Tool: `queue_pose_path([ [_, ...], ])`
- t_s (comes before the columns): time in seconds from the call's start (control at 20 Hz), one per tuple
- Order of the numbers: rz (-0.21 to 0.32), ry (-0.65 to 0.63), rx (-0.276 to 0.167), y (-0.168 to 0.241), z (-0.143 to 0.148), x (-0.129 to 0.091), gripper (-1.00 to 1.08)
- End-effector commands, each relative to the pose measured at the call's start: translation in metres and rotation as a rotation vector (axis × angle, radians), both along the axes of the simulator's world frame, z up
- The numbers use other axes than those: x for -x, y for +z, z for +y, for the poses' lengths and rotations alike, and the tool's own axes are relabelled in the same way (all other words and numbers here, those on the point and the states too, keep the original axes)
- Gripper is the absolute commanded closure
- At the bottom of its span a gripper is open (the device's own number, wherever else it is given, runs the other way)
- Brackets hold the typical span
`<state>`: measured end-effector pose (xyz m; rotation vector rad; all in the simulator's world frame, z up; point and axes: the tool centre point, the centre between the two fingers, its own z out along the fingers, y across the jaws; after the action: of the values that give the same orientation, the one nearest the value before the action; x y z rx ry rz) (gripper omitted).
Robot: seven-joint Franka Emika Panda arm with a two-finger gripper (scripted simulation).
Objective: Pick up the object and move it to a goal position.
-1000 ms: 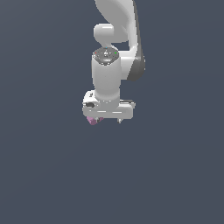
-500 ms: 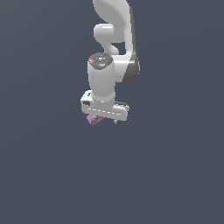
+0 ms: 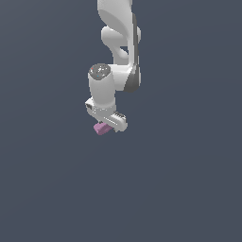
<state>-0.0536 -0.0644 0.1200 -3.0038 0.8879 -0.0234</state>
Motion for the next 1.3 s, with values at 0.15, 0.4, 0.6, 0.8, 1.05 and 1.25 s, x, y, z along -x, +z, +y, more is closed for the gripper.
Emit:
queue_pose_path([
  [0.15, 0.009, -0.175, -0.001, -0.018, -0.016, 0.027, -0.92],
  [0.4, 0.014, -0.28, 0.0, -0.028, -0.025, 0.044, -0.92],
  [0.6, 0.017, -0.328, 0.001, -0.032, -0.029, 0.052, -0.92],
  [0.8, 0.018, -0.344, 0.002, -0.034, -0.031, 0.055, -0.92],
  [1.05, 0.018, -0.339, 0.002, -0.038, -0.03, 0.054, -0.92],
  [1.25, 0.018, -0.341, 0.002, -0.052, -0.031, 0.055, -0.92],
])
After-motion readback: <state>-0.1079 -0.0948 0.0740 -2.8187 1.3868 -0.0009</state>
